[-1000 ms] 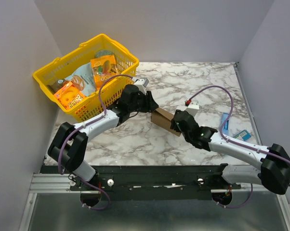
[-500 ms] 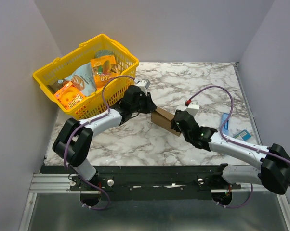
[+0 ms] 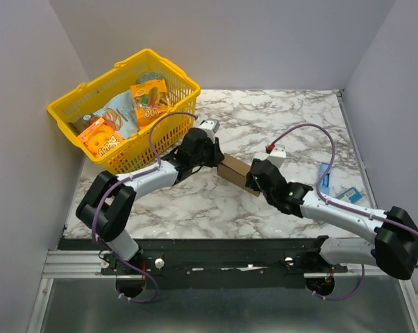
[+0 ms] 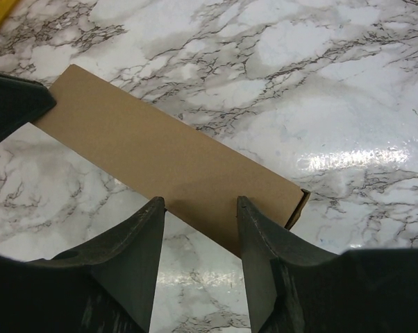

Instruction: Fold the paper box

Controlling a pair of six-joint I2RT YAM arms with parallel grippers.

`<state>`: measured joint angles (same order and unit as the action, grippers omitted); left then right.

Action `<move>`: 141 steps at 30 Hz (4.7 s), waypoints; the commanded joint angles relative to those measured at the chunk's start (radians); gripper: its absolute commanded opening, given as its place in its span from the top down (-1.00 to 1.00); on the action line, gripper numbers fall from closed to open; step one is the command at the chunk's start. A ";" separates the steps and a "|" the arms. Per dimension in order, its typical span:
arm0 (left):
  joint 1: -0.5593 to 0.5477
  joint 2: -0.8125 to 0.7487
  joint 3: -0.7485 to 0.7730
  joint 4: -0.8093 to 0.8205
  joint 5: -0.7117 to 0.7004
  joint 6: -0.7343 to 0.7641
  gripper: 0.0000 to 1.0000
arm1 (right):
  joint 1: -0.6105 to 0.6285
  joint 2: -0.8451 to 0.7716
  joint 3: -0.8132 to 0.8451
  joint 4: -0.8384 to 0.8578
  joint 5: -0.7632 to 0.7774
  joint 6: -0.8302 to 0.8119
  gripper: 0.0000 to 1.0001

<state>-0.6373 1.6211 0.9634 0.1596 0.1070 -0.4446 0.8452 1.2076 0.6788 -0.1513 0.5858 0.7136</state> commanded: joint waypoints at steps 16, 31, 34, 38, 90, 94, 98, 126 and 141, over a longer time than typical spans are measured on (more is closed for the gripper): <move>-0.111 0.054 -0.031 -0.246 -0.455 0.133 0.24 | 0.000 0.033 -0.048 -0.085 -0.046 0.003 -0.08; -0.064 0.030 -0.158 -0.074 -0.175 -0.006 0.32 | 0.002 0.020 -0.051 -0.086 -0.044 0.001 -0.08; -0.052 0.022 -0.198 -0.026 -0.135 -0.028 0.36 | 0.000 0.018 -0.055 -0.085 -0.041 0.001 -0.08; -0.048 0.028 -0.239 0.038 -0.049 -0.055 0.47 | 0.000 0.018 -0.053 -0.085 -0.047 0.001 -0.08; -0.053 -0.144 -0.589 0.241 -0.006 -0.131 0.15 | 0.112 -0.132 -0.091 -0.165 -0.139 0.015 -0.09; -0.073 -0.132 -0.572 0.184 -0.030 -0.128 0.14 | 0.146 -0.154 -0.084 -0.220 -0.144 0.040 -0.09; -0.084 -0.135 -0.561 0.140 -0.050 -0.131 0.11 | 0.181 -0.216 -0.071 -0.248 -0.234 -0.009 -0.30; 0.060 -0.630 -0.289 -0.316 -0.081 0.041 -0.93 | -0.049 0.466 0.363 -0.297 -0.075 -0.571 -0.74; 0.134 -0.695 -0.175 -0.414 -0.033 0.115 -0.97 | -0.458 0.750 0.678 -0.349 -0.067 -0.723 -0.54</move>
<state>-0.5308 0.9558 0.7856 -0.2298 0.0425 -0.3584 0.4992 1.8801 1.2747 -0.4480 0.5335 0.0330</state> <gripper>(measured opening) 0.983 0.769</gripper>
